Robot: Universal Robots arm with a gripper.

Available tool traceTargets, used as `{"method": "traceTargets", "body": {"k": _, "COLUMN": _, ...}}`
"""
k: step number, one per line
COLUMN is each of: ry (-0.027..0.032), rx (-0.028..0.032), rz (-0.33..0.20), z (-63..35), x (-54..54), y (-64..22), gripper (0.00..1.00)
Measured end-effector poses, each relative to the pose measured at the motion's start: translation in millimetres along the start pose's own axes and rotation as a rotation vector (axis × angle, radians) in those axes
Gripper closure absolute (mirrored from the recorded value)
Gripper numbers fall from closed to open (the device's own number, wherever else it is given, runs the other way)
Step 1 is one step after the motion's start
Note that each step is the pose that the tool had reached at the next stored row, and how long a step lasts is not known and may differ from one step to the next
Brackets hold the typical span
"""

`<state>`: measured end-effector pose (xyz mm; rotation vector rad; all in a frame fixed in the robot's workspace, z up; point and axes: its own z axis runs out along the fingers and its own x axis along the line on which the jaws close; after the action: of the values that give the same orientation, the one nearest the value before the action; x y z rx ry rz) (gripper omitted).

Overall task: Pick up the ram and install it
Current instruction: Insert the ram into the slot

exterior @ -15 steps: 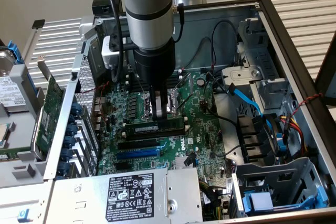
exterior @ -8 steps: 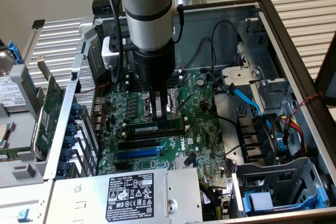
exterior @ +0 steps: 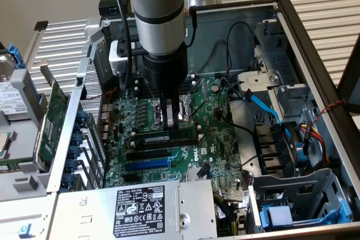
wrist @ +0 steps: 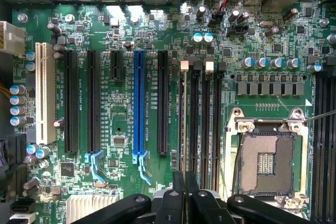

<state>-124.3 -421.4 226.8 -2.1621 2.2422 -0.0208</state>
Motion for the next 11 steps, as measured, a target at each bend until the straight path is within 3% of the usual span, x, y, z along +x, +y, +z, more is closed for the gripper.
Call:
{"method": "traceTargets", "body": {"k": 2, "ry": 0.0001, "rx": 0.0000, "rz": 0.000, "z": 0.5, "x": 0.0, "y": 0.0, "gripper": 0.86}}
{"method": "traceTargets", "body": {"k": 4, "ry": 0.0002, "rx": -0.0001, "rz": 0.000, "z": 0.5, "x": 0.0, "y": 0.1, "gripper": 0.73}}
{"method": "traceTargets", "body": {"k": 11, "ry": -0.0001, "rx": 0.0000, "rz": 0.000, "z": -4.0, "x": -0.1, "y": 0.4, "gripper": 0.73}}
